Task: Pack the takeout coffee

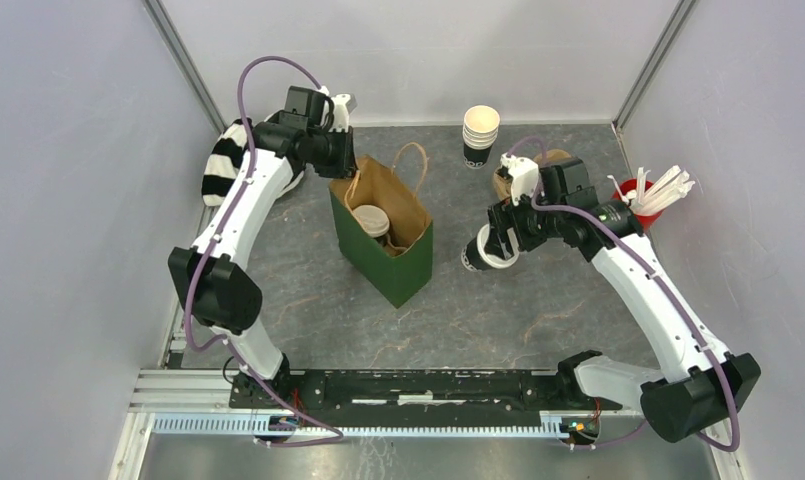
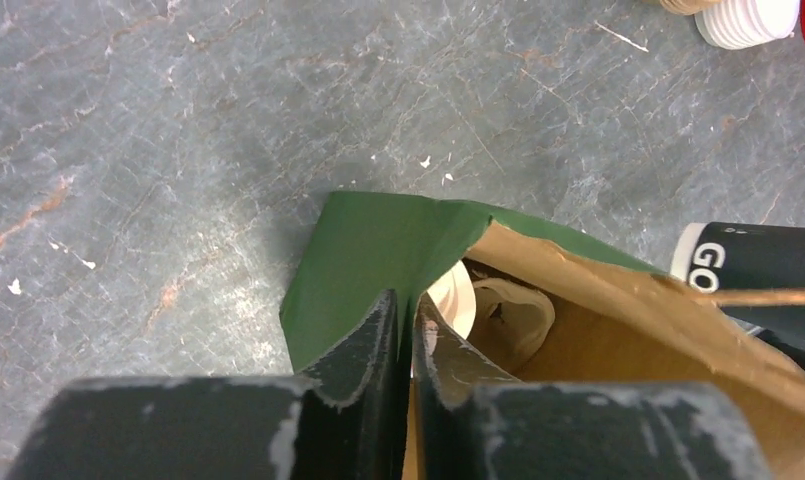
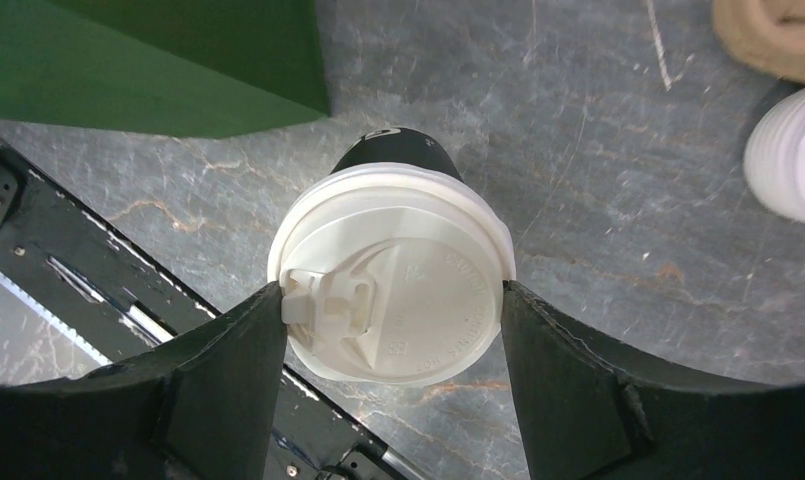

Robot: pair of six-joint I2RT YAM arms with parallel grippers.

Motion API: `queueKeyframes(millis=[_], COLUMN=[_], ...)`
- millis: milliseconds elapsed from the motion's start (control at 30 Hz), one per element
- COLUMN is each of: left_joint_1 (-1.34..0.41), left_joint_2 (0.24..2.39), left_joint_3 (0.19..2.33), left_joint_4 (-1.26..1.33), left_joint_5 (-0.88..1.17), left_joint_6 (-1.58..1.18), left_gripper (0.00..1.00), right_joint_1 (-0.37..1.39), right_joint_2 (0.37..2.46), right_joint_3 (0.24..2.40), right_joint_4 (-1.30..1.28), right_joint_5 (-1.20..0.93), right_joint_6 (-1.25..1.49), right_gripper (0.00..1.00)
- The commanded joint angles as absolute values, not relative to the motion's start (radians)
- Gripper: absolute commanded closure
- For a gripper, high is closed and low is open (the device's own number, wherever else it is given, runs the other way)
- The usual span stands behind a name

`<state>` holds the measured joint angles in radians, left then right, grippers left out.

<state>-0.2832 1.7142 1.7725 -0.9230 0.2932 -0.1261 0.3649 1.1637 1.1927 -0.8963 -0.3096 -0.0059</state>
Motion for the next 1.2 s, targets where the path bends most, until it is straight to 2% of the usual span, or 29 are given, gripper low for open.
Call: queueKeyframes(millis=[0, 100, 300, 600, 800, 1167], left_joint_1=[-0.302, -0.317, -0.321, -0.321, -0.321, -0.321], left_joint_2=[1.623, 1.512, 1.225, 0.857, 0.720, 0.535], left_joint_3=[1.763, 1.648, 1.291, 0.849, 0.709, 0.538], left_joint_4=[-0.807, -0.702, -0.437, -0.124, -0.050, 0.012], left_joint_5=[0.262, 0.204, 0.122, 0.165, 0.162, 0.124], left_joint_6=[-0.064, -0.090, -0.142, -0.184, -0.188, -0.199], left_gripper=[0.91, 0.98, 0.98, 0.98, 0.98, 0.98], right_joint_1=[0.368, 0.368, 0.373, 0.411, 0.478, 0.519], right_joint_2=[1.172, 1.167, 1.174, 1.213, 1.227, 1.143], right_joint_3=[1.328, 1.381, 1.447, 1.570, 1.608, 1.524], right_joint_4=[-0.917, -0.920, -0.922, -0.916, -0.901, -0.848], right_joint_5=[-0.289, -0.273, -0.278, -0.286, -0.295, -0.204], right_joint_6=[-0.023, -0.014, -0.002, -0.041, -0.063, -0.027], right_gripper=[0.22, 0.23, 0.25, 0.25, 0.25, 0.25])
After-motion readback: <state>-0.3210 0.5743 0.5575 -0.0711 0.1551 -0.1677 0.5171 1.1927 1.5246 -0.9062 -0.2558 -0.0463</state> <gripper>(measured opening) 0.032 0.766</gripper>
